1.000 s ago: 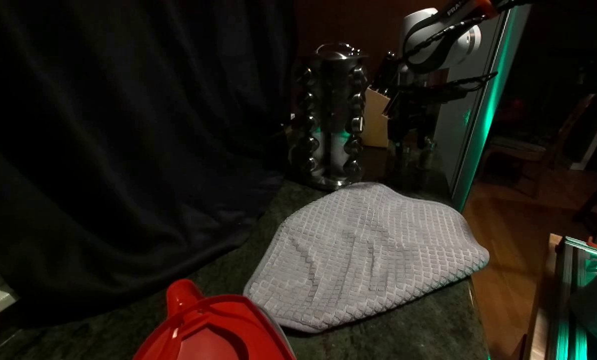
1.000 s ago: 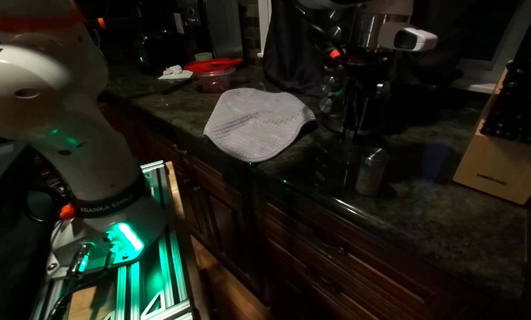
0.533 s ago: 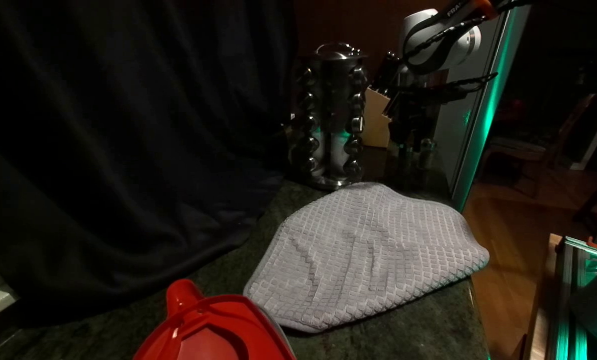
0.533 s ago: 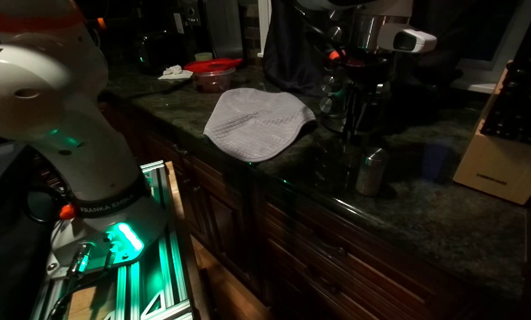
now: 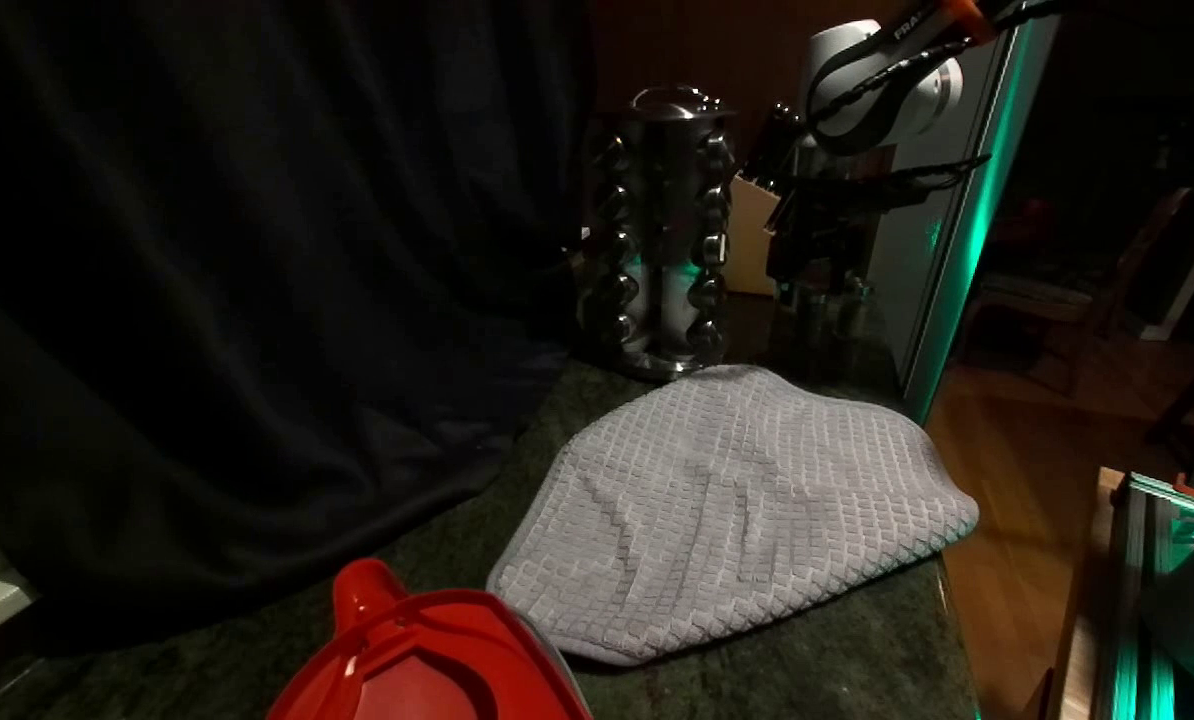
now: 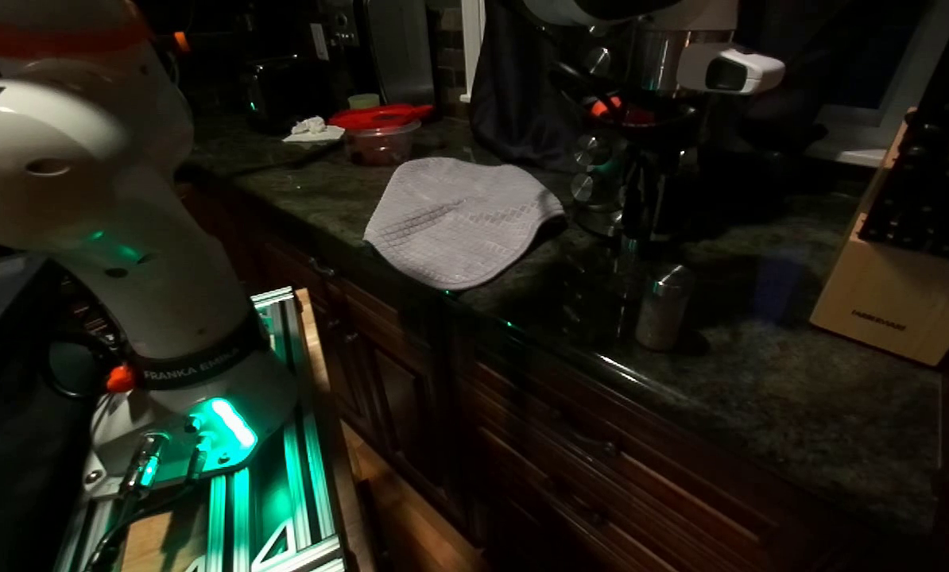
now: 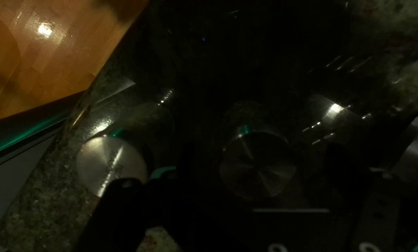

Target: Put one jar on the silver stand.

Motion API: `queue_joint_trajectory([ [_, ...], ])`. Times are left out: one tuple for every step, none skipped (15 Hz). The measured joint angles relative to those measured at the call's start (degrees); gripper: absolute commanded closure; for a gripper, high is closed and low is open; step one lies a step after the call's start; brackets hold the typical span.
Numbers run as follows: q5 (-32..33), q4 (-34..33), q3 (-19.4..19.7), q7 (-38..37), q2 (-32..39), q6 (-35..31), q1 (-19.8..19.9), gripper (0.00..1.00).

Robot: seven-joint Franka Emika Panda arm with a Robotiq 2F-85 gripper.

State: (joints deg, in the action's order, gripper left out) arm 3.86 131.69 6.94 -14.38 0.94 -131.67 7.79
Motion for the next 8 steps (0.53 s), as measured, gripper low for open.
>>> queue_joint_trajectory([
  [0.0, 0.3, 0.0, 0.0, 0.0, -0.7, 0.0, 0.25],
  [0.0, 0.5, 0.0, 0.0, 0.0, -1.3, 0.0, 0.26],
  [0.0, 0.8, 0.0, 0.0, 0.1, -1.7, 0.0, 0.32],
  [0.0, 0.9, 0.0, 0.0, 0.1, -1.9, 0.0, 0.42],
  [0.0, 1.0, 0.0, 0.0, 0.1, -2.0, -0.1, 0.5],
  [0.0, 1.0, 0.0, 0.0, 0.1, -2.0, -0.1, 0.58],
  [0.0, 1.0, 0.0, 0.0, 0.1, -2.0, -0.1, 0.65],
  [0.0, 1.0, 0.0, 0.0, 0.1, -2.0, -0.1, 0.72],
])
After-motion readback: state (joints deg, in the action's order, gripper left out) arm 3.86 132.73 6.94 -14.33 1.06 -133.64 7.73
